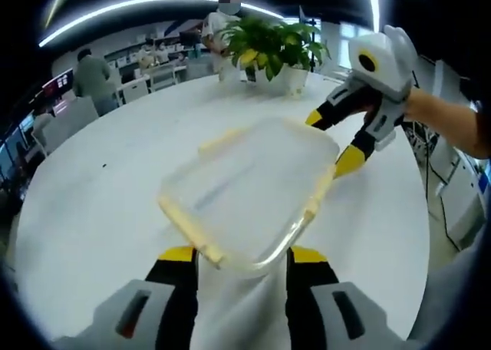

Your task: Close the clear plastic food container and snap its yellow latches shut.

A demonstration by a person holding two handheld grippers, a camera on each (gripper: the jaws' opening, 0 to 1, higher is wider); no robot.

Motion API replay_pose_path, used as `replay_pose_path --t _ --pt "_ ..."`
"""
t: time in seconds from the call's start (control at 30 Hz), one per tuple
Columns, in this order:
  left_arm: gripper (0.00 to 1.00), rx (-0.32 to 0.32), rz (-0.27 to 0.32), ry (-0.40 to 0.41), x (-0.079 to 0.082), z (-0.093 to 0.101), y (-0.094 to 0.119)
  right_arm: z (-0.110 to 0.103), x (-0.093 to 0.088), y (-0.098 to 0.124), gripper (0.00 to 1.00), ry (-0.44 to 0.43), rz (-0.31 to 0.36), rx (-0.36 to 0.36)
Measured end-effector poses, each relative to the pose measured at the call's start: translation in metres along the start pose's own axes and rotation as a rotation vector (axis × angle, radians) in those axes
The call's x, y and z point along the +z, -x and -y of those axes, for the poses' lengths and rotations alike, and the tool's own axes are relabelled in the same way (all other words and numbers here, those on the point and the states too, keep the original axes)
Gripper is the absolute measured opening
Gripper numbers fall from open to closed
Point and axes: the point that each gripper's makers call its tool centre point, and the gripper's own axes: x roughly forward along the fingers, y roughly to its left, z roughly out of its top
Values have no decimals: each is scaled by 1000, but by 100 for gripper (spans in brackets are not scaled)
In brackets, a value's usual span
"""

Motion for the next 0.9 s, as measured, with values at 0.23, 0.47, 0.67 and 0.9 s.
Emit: replay_pose_path --t 0.23,0.47,0.67,0.9 --pt "40 43 -32 -17 -9 -31 11 -9 22 -21 38 7 28 21" --pt "42 91 -42 2 -16 -62 21 -12 46 -45 37 37 45 18" --pt "42 122 -49 8 -19 -85 26 -12 61 -63 37 92 29 2" --pt "42 150 -45 8 -19 -107 25 -5 75 -80 37 90 36 -13"
